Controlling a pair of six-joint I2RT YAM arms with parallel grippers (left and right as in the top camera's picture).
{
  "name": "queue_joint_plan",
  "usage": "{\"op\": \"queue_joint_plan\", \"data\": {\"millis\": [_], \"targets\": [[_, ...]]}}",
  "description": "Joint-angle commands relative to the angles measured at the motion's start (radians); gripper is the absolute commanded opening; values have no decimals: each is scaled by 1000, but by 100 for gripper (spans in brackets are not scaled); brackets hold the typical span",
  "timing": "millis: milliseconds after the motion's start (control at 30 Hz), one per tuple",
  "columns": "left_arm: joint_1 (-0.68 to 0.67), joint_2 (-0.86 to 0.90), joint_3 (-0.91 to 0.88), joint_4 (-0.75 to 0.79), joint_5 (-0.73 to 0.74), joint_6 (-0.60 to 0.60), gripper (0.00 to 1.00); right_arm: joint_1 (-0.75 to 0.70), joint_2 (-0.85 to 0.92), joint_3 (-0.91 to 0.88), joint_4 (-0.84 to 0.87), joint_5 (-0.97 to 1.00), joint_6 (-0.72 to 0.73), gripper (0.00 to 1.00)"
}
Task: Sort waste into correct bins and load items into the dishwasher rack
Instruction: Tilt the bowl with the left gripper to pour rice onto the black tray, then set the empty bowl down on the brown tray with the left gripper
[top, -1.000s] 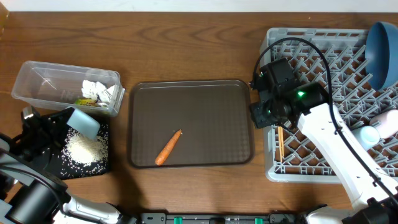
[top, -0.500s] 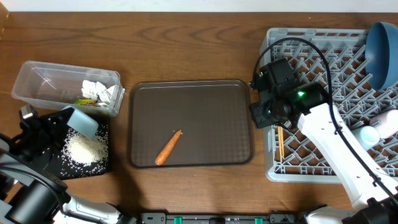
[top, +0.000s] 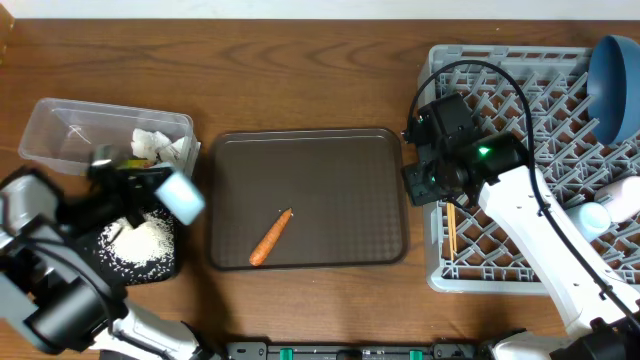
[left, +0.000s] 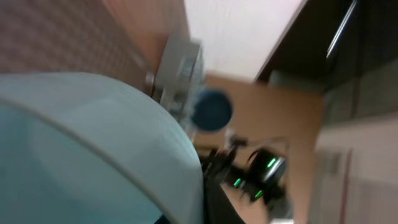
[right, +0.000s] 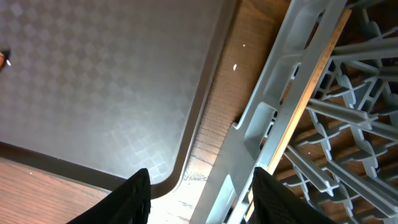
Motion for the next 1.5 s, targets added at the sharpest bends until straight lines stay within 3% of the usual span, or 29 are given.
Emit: {"op": "queue_joint_plan", "data": {"millis": [0,233,333,433,633,767,900,1200,1467], "targets": [[-120,-47,1,-66,-27,161,6,5,6,2,1,15,20,52],[-355,-50,1,22,-32,182,6,5,6,2,3,15,35,53],[-434,-50,4,93,-43,117,6,5,6,2,3,15,35,52],[-506,-50,24,234,-97,-58,6,5,6,2,3,15,35,52],[-638,-50,65,609,-285,-541,6,5,6,2,3,15,35,52],[-736,-50,67,808,-422,-731,6,5,6,2,3,15,35,52],[-845,-50,67,887,-550,-778,6,5,6,2,4,15,58,53],[-1103,-50,67,833,-913,-779,6,5,6,2,27,58,162,53],[-1254,-50,67,867,-1009,-805,11,4,6,2,42,87,223,53]]}}
